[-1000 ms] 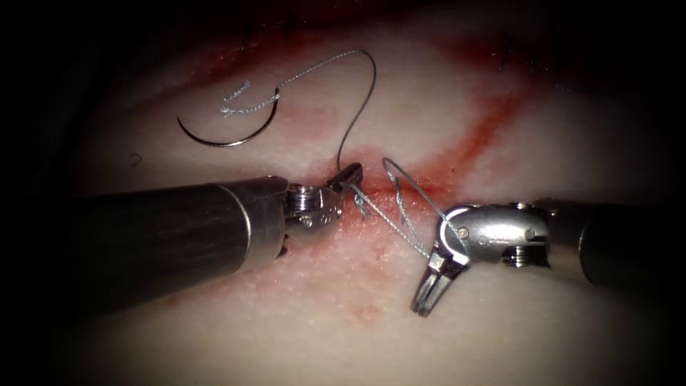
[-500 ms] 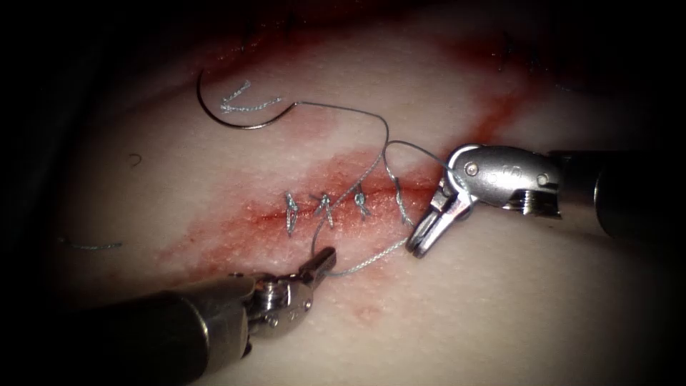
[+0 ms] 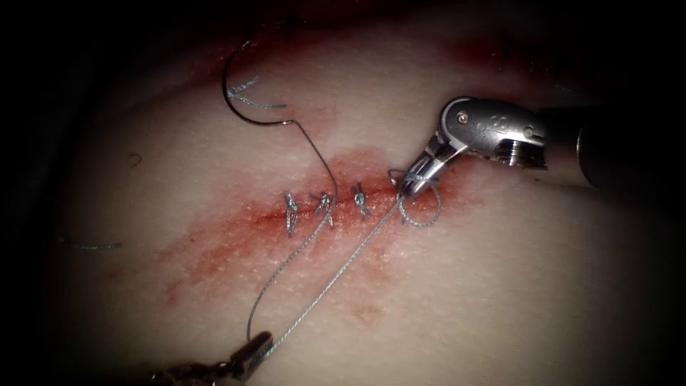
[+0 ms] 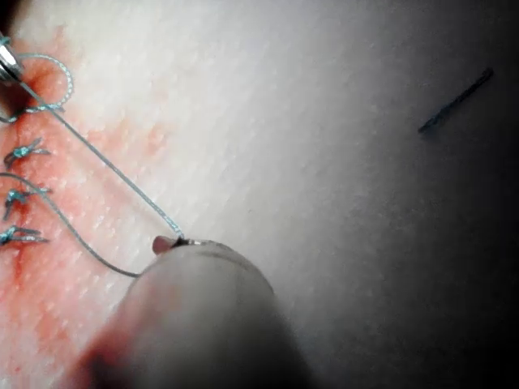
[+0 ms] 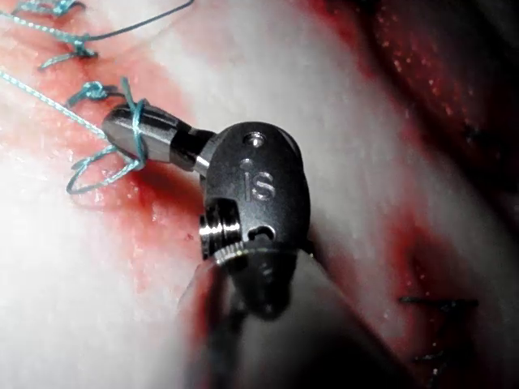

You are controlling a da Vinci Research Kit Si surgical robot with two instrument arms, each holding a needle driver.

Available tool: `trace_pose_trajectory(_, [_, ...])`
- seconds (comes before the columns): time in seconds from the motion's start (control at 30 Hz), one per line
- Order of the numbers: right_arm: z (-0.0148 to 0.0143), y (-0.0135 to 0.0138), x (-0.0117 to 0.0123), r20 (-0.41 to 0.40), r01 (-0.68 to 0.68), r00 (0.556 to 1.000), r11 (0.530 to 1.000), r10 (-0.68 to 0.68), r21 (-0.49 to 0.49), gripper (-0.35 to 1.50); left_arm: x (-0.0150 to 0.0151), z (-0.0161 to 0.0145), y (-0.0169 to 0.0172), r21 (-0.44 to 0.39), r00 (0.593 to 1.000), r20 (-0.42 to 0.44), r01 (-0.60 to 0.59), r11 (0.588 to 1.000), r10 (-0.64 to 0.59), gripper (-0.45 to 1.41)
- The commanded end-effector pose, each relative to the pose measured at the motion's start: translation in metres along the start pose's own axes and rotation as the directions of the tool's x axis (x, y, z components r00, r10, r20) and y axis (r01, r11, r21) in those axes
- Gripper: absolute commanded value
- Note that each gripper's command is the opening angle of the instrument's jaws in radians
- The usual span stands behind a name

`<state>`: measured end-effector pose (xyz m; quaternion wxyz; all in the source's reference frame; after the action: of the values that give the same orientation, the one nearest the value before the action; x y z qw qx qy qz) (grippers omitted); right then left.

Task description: Wound Closure

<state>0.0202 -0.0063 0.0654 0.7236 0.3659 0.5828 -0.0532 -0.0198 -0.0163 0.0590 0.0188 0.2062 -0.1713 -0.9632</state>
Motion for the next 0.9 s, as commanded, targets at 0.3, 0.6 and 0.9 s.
trace_pose_trajectory(0.3, [0.0002,0.0024,-0.0032,0.023,-0.006,1.000,1.000,0.007,-0.015,-0.35,0.0020,-0.0059,0.0040,0.000,1.000,0.006,0.005,1.000,-0.005,-0.45])
trace_pose_trajectory(0.6, [-0.0005,0.0035,-0.0030,0.023,-0.012,1.000,1.000,0.013,-0.027,-0.35,0.0028,-0.0112,0.0066,-0.001,1.000,-0.004,-0.016,1.000,0.016,-0.45])
trace_pose_trajectory(0.9, [-0.0014,0.0058,-0.0026,0.030,-0.015,0.999,0.996,0.018,-0.094,-0.35,0.0037,-0.0113,0.0110,-0.034,0.999,-0.019,-0.037,0.999,0.036,-0.45])
